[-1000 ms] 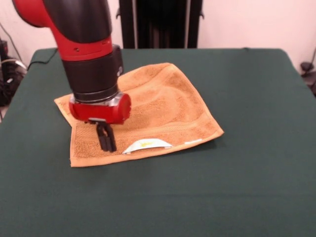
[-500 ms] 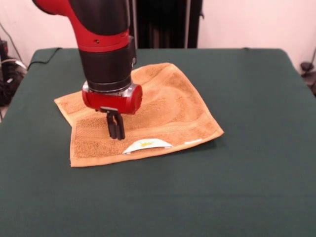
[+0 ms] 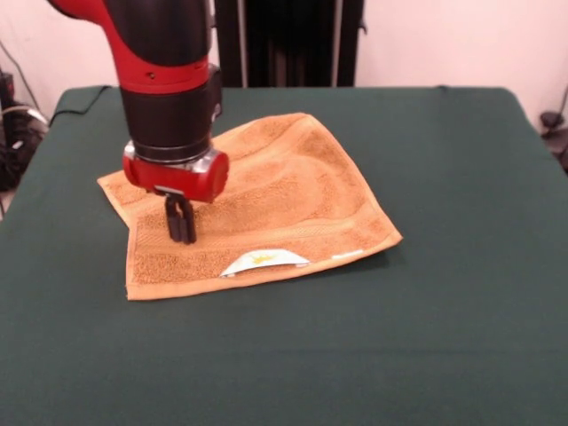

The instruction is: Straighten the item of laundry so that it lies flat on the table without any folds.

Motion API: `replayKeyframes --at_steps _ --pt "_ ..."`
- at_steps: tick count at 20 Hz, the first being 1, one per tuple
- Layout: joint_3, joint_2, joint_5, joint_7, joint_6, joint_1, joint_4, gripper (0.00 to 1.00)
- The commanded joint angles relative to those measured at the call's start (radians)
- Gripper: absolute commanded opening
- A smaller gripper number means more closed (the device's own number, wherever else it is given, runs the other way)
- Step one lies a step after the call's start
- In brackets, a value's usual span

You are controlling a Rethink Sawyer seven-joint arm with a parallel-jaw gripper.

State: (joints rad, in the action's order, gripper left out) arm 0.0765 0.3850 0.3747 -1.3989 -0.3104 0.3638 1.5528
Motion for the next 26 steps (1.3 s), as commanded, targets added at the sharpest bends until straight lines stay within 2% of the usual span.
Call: replayKeyframes --at_steps 1,26 --pt "0.008 -0.097 -0.002 -0.196 -0.019 -0.007 -0.077 0.0" --pt "-0.071 -0.195 0.02 -0.222 0.063 0.005 -0.092 0.0"
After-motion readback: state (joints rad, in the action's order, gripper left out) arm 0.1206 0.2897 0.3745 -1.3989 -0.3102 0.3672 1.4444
